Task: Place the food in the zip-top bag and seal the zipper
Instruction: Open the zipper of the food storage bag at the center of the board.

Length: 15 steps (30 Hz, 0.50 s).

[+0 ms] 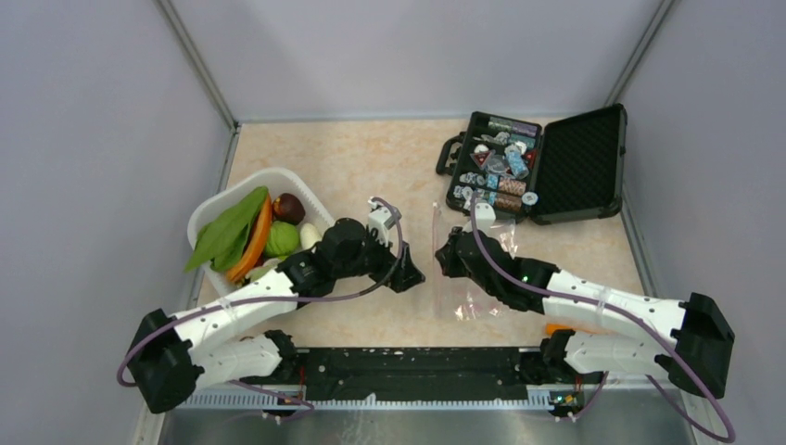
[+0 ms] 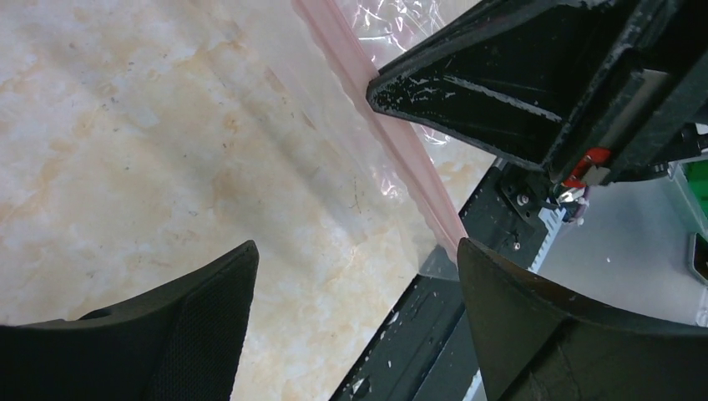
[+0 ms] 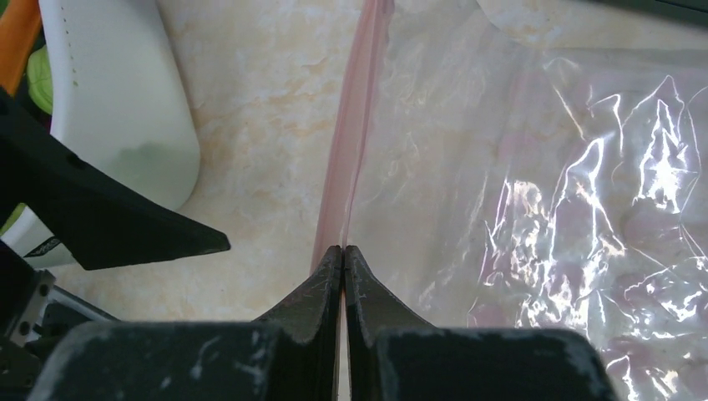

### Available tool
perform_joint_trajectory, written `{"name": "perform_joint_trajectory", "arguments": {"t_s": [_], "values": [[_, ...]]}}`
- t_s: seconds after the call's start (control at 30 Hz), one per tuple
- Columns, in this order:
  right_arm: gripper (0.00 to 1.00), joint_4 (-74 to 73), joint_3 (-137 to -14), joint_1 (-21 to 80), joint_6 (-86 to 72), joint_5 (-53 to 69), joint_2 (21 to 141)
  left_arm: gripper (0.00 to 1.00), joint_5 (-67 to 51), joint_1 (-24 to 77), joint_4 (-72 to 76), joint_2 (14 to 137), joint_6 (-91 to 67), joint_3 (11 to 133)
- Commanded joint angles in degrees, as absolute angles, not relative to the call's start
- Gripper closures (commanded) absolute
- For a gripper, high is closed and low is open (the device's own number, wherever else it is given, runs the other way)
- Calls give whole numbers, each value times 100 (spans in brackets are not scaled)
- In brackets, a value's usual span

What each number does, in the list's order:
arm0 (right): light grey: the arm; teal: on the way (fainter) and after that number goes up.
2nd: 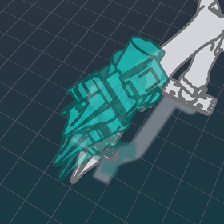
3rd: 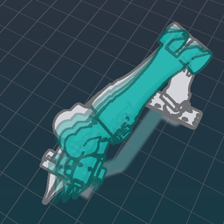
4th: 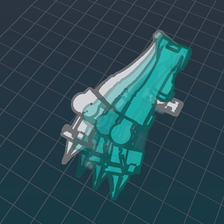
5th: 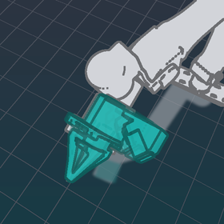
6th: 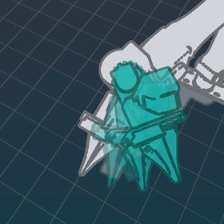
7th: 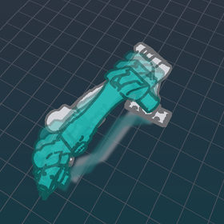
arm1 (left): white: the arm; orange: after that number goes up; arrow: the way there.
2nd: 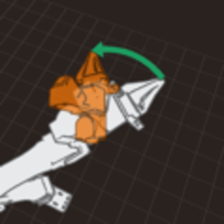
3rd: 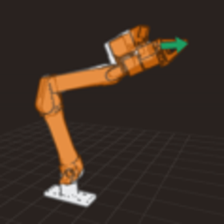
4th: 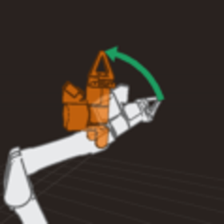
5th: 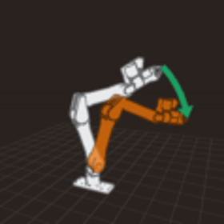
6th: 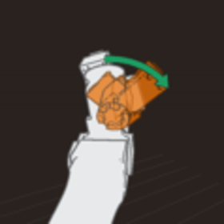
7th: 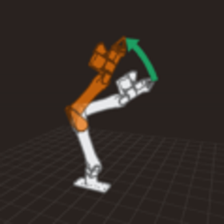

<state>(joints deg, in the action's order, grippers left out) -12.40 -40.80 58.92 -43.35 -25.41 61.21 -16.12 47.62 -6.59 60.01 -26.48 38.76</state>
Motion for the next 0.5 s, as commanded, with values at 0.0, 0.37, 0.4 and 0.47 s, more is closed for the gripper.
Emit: {"name": "perform_joint_trajectory", "arguments": {"t_s": [0.0, 0.37, 0.4, 0.47], "values": [[100, -930, -4231, 5839, -4419, -2451, 6037, 13, -1282, 4913, 218, 6368, -2980, 3950], [100, -815, -4144, 5830, -4514, -2412, 6030, 20, -846, 5115, 82, 6935, -2977, 4348], [100, -813, -4136, 5827, -4522, -2414, 6033, 19, -863, 5115, 107, 6902, -2984, 4338], [100, -794, -4108, 5833, -4558, -2420, 6040, 17, -935, 5116, 176, 6832, -3007, 4309]]}}
